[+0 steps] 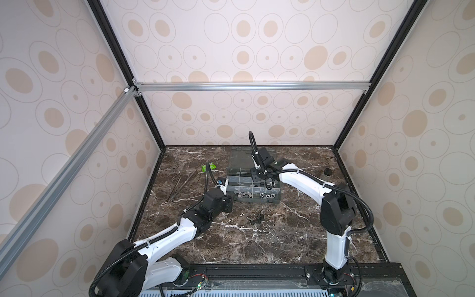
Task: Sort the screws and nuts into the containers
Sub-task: 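Carry the black nut with the right gripper into the compartment and release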
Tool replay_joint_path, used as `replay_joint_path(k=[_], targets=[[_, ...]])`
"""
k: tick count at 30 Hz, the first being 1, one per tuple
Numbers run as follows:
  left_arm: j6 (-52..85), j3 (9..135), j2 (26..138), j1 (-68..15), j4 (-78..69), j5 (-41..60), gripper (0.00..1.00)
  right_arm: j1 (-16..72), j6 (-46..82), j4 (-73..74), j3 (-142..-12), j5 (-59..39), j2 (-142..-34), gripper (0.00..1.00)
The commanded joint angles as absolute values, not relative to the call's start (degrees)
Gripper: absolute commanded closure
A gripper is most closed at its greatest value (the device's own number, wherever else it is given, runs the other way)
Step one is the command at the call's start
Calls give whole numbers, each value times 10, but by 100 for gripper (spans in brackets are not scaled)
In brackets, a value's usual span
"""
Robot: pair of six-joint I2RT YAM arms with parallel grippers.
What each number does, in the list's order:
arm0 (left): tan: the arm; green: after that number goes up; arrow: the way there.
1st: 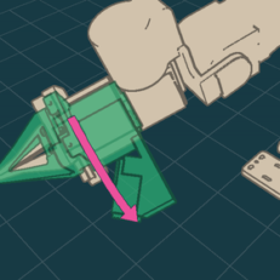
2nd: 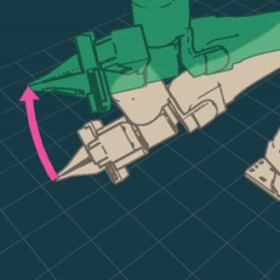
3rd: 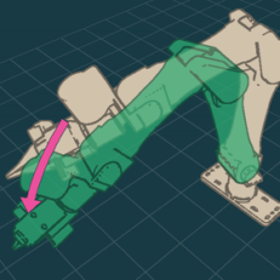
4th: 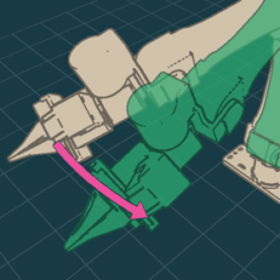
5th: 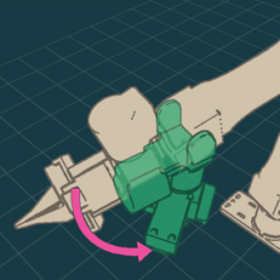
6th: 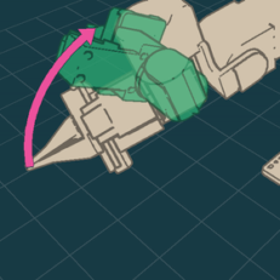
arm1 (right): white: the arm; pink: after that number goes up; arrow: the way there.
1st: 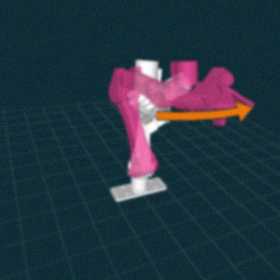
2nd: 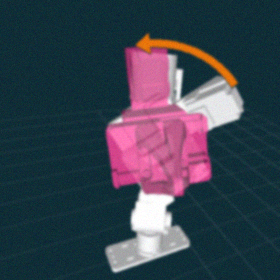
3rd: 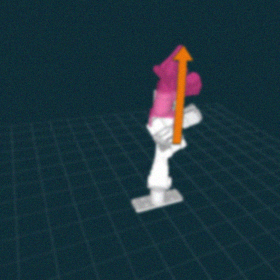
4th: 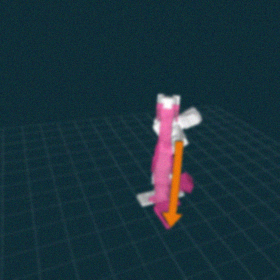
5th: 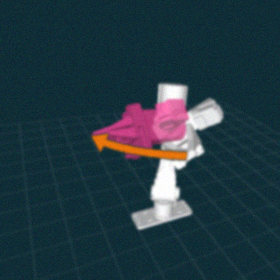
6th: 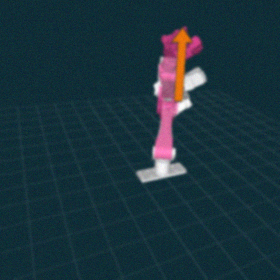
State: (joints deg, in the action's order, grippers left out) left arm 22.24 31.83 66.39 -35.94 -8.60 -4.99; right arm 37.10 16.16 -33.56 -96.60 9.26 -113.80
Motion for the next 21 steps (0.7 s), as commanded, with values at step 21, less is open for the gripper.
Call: replay_joint_path(k=[21], targets=[[229, 315, 653, -352, -109, -38, 54, 353, 159, -370, -987, 101, -1176, 68]])
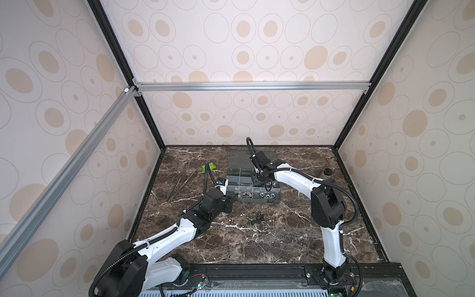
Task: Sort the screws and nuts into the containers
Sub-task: 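Carry the black nut with the right gripper into the compartment and release, then withdraw the right gripper from the box while the left gripper lowers onto the black pile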
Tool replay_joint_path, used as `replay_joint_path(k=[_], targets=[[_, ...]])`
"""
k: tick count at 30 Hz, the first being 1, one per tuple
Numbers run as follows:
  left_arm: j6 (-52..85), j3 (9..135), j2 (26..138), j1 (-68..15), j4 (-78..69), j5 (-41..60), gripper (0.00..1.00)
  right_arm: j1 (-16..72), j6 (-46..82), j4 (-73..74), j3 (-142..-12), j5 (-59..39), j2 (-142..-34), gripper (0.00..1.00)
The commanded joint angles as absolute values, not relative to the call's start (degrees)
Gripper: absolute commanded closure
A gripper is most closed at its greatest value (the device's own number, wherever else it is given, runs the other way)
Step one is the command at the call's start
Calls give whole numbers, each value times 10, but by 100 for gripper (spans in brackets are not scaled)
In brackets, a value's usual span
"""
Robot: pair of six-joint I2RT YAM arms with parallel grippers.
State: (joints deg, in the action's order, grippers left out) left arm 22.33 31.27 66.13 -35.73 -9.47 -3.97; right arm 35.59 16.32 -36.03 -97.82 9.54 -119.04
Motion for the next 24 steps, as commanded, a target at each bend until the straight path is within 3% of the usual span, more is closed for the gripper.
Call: replay_joint_path(k=[1, 24], targets=[[229, 315, 653, -352, -109, -38, 54, 353, 159, -370, -987, 101, -1176, 68], [229, 337, 689, -352, -112, -1, 54, 353, 181, -328, -854, 80, -1036, 67]])
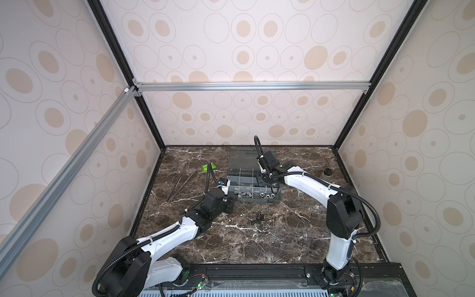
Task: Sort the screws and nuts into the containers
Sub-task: 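Withdraw the right gripper from the box while the left gripper lowers onto the black pile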
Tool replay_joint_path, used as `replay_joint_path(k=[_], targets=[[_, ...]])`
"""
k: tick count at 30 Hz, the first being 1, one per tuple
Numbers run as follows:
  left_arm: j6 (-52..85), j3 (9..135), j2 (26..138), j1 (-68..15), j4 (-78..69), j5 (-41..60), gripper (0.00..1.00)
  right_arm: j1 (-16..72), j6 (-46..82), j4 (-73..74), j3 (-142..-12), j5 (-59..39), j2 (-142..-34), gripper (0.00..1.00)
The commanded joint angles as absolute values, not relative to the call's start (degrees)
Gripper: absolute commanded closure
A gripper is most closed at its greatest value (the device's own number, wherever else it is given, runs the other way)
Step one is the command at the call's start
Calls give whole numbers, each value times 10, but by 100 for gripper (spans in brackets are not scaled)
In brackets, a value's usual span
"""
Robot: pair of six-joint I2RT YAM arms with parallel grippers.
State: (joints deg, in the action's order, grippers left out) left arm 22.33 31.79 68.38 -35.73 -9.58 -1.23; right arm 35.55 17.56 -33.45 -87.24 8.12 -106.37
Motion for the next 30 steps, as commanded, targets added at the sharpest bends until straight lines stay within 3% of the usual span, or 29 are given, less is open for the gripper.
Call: replay_joint_path(k=[1, 16, 30], targets=[[231, 338, 691, -352, -113, 3, 54, 352, 181, -327, -847, 80, -1027, 67], [207, 379, 746, -371, -95, 39, 55, 353, 215, -321, -677, 107, -844, 67], [144, 489, 888, -472, -38, 47, 55, 353, 300, -355, -517, 167, -675, 65]])
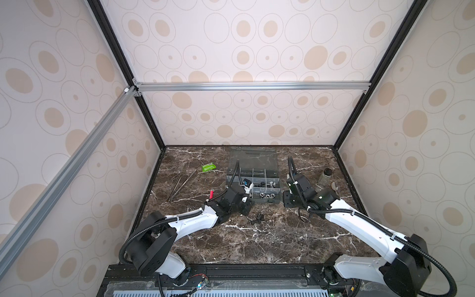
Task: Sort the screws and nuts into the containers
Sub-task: 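Withdraw the right gripper from the box while the left gripper lowers onto the black pile, then close the left gripper on a black nut and lift it from the pile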
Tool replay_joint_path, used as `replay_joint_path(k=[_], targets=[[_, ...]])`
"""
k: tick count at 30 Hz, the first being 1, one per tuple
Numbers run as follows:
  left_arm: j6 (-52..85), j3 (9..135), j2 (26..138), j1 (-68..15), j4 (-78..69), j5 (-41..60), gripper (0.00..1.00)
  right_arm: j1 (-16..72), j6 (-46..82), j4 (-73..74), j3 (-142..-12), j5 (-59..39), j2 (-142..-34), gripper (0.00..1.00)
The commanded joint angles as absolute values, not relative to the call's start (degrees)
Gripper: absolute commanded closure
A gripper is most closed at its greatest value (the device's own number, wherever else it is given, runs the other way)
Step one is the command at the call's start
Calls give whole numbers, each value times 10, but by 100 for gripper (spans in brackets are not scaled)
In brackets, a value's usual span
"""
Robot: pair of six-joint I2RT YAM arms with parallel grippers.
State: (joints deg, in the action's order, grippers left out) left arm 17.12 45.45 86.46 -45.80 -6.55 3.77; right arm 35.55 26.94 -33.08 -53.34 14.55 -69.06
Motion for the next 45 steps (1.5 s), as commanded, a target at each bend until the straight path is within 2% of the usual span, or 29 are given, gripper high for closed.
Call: replay_joint_path(k=[1, 7, 18, 45], targets=[[141, 498, 898, -479, -31, 48, 55, 353, 304, -356, -510, 168, -669, 65], [120, 535, 944, -514, 0, 13, 56, 353, 324, -363, -476, 182, -629, 65], [108, 577, 996, -531, 30, -16, 55, 353, 341, -384, -448, 203, -581, 64], [95, 602, 1043, -544, 87, -32, 56, 353, 347, -368, -432, 195, -593, 64]])
